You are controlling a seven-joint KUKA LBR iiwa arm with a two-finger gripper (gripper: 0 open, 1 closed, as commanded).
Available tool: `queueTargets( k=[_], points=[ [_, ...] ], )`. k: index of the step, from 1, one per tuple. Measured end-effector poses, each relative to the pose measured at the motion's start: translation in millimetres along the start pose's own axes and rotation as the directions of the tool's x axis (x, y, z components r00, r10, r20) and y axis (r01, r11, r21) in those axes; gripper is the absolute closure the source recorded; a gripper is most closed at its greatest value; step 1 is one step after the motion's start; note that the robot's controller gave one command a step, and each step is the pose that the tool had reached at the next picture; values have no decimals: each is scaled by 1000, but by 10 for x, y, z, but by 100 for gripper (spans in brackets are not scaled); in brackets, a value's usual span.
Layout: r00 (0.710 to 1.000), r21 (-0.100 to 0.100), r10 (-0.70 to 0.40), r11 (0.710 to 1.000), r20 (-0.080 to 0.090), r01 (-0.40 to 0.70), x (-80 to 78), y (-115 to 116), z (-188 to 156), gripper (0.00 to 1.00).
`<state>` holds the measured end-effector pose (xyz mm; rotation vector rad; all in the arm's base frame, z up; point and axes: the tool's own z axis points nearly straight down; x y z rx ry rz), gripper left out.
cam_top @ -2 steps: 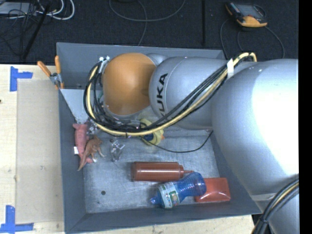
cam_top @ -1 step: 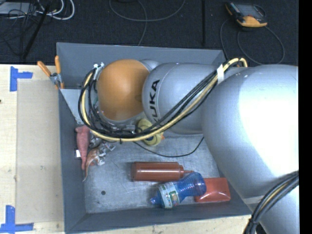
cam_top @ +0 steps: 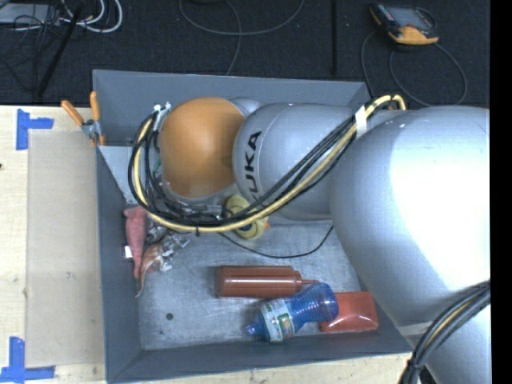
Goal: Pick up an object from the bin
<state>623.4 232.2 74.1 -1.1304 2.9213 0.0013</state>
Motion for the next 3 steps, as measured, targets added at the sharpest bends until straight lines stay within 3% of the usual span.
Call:
queueTargets(
  k=[1, 2, 3],
  points=[
    [1000, -3, 4, 1000, -5, -4, -11, -3, -289, 100],
    [1000, -4, 7, 1000, -10, -7, 3, 0, -66, 100],
    [1000, -2, 9, 1000, -6, -9, -21, 2, -613, 100]
  ],
)
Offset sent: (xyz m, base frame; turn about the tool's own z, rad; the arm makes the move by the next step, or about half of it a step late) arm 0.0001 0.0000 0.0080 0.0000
